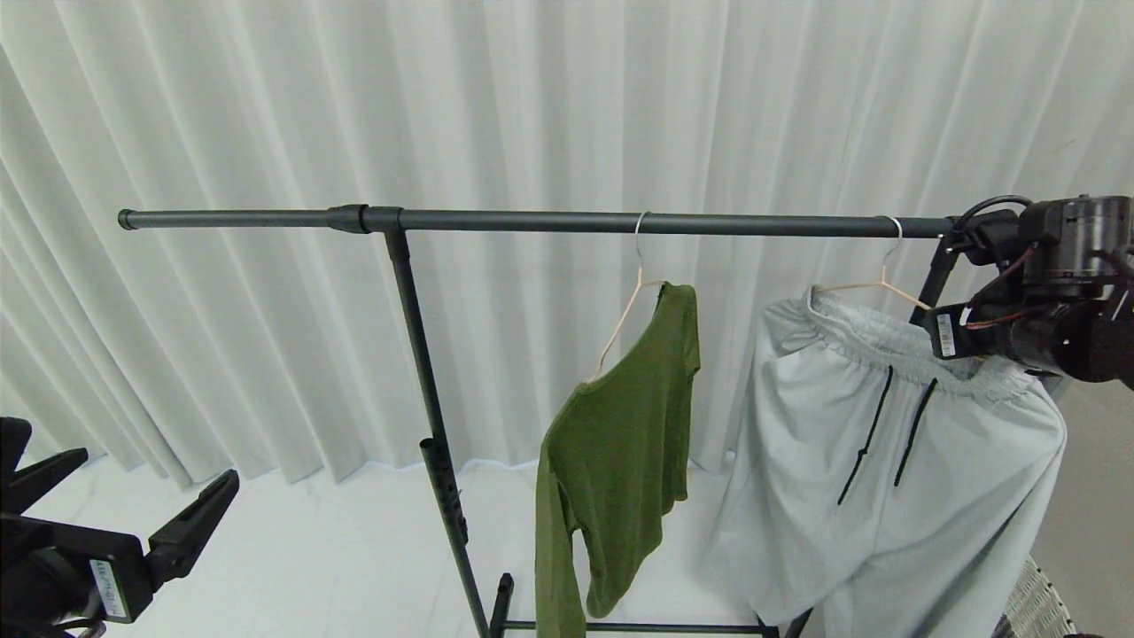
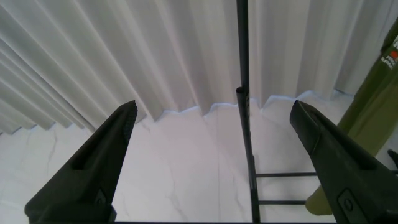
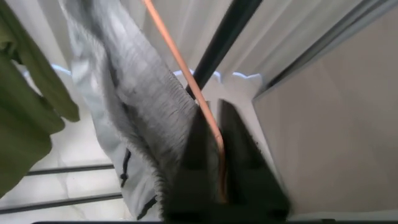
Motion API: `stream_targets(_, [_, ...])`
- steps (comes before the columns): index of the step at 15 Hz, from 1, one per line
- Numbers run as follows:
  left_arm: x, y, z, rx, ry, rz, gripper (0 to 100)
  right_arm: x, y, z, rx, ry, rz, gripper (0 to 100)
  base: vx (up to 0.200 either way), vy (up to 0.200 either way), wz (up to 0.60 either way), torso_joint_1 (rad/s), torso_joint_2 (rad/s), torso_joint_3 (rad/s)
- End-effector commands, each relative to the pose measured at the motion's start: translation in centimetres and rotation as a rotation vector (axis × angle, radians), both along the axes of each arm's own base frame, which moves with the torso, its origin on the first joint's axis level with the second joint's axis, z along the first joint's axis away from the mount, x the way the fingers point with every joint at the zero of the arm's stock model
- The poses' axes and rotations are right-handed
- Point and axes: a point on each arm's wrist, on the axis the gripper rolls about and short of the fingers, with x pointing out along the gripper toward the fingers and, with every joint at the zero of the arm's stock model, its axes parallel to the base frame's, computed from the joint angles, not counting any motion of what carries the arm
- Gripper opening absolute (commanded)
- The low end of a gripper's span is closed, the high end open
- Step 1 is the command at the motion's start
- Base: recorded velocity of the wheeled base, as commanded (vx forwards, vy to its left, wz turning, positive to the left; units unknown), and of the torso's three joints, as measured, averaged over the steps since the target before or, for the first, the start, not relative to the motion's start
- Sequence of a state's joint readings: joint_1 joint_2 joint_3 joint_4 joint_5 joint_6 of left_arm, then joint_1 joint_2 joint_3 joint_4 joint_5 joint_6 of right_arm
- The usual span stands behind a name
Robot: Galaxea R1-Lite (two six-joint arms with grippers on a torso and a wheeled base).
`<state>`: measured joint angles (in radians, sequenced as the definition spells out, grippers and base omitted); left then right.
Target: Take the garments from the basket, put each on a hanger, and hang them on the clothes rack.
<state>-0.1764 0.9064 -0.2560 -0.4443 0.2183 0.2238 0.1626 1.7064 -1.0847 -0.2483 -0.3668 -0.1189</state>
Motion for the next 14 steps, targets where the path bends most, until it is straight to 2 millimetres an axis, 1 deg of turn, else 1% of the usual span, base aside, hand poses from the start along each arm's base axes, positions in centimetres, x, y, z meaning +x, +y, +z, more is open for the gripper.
stream_targets(1, [0.0, 0.0, 0.0, 0.000, -0.001, 0.001, 100, -0.5, -0.1, 0.4, 0.006, -0.026, 0.001, 100, 0.000, 0.000, 0.00, 0.000, 0.00, 0.000])
stream_targets(2, [0.0, 0.0, 0.0, -0.001, -0.001, 0.001, 100, -1.0, -0.2, 0.6, 0.004, -0.050, 0.008, 100, 0.000, 0.000, 0.00, 0.000, 0.00, 0.000])
stream_targets(4, [-0.1, 0.1, 0.0, -0.006, -0.004, 0.005, 100, -2.6, -0.4, 1.1, 0.016, -0.102, 0.014, 100, 0.000, 0.000, 0.00, 0.000, 0.00, 0.000])
stream_targets(8, [-0.2, 0.1, 0.3, -0.010, -0.018, 0.012, 100, -7.8, -1.6, 2.3, 0.035, -0.168, 0.021, 100, 0.000, 0.000, 0.00, 0.000, 0.00, 0.000])
stream_targets(10, [-0.3, 0.2, 0.2, -0.011, -0.019, 0.023, 100, -10.6, -2.1, 2.5, 0.040, -0.196, 0.018, 100, 0.000, 0.000, 0.00, 0.000, 0.00, 0.000])
stream_targets(11, [-0.4, 0.3, 0.4, -0.010, -0.034, 0.033, 100, -11.7, -2.3, 2.5, 0.040, -0.207, 0.009, 100, 0.000, 0.000, 0.00, 0.000, 0.00, 0.000])
stream_targets(12, [-0.7, 0.6, 0.6, -0.013, -0.052, 0.062, 100, -13.2, -2.9, 2.6, 0.038, -0.227, -0.012, 100, 0.000, 0.000, 0.00, 0.000, 0.00, 0.000])
stream_targets(13, [-0.8, 0.9, 0.7, -0.014, -0.059, 0.087, 100, -13.8, -3.2, 2.5, 0.037, -0.233, -0.024, 100, 0.000, 0.000, 0.00, 0.000, 0.00, 0.000])
stream_targets(14, [-1.5, 1.6, 0.8, -0.017, -0.092, 0.160, 100, -15.4, -3.8, 2.1, 0.032, -0.241, -0.051, 100, 0.000, 0.000, 0.00, 0.000, 0.00, 0.000])
